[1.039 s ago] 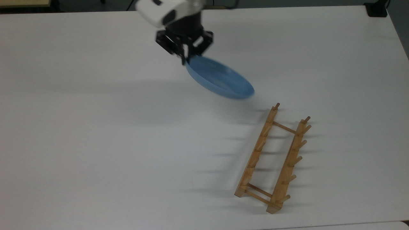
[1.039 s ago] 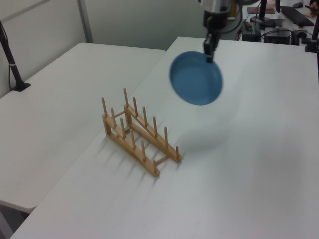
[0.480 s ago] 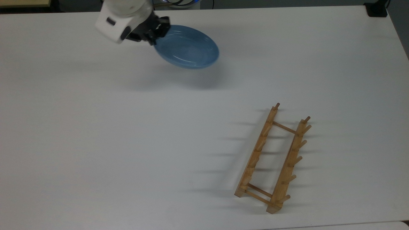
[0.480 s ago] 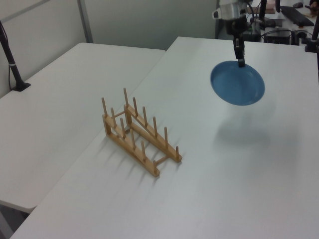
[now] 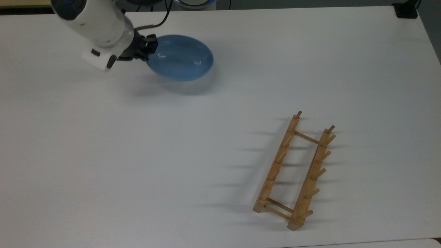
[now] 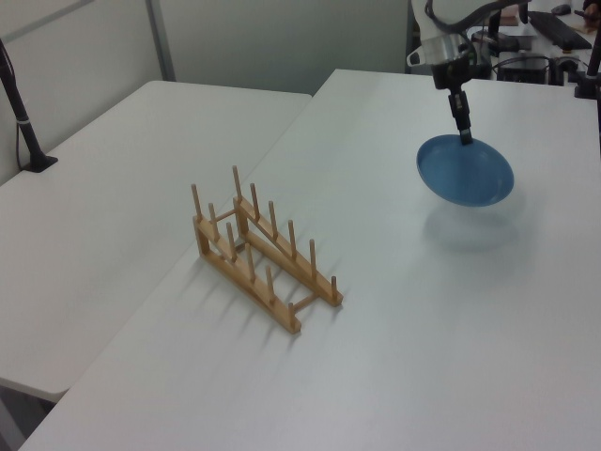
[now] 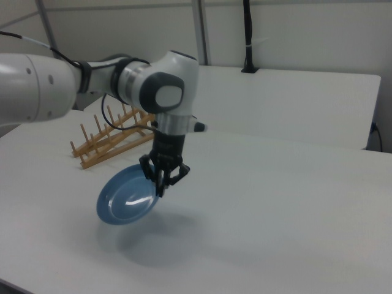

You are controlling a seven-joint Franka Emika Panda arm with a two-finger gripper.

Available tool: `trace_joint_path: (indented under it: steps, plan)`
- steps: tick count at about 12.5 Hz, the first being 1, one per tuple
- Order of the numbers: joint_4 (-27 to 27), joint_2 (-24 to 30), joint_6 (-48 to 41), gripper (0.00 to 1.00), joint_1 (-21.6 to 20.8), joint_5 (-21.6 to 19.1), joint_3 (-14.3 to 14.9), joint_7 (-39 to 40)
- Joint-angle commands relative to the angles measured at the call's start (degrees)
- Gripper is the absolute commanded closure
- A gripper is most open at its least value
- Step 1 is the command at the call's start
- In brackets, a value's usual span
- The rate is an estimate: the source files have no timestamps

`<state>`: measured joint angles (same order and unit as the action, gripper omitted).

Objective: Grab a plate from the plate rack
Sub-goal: 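Carry the plate away from the rack and lower it flat onto the table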

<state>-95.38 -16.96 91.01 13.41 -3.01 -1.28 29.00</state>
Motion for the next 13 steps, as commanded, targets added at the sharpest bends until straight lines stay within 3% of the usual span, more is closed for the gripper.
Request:
trace_joint_path:
  steps: [1, 5, 9, 10, 11, 12, 13]
  plan:
    - [-0.3, -2.1, 3.5, 1.0, 1.1, -1.5, -0.1, 1.3]
    - [-0.4, -7.2, 9.0, 1.0, 1.8, -1.5, -0.1, -0.1]
    - [-0.6, -8.4, 12.3, 1.0, 2.6, -1.6, -0.2, -1.4]
    - [-0.6, -8.8, 12.3, 0.86, 2.7, -1.6, -0.1, -1.4]
    - [-0.5, -8.8, 12.3, 0.44, 2.9, -1.6, -0.1, -1.5]
    - [-0.4, -8.7, 12.1, 0.09, 3.2, -1.6, -0.1, -1.7]
    - [-0.2, -8.4, 11.7, 0.0, 3.2, -1.6, -0.1, -2.3]
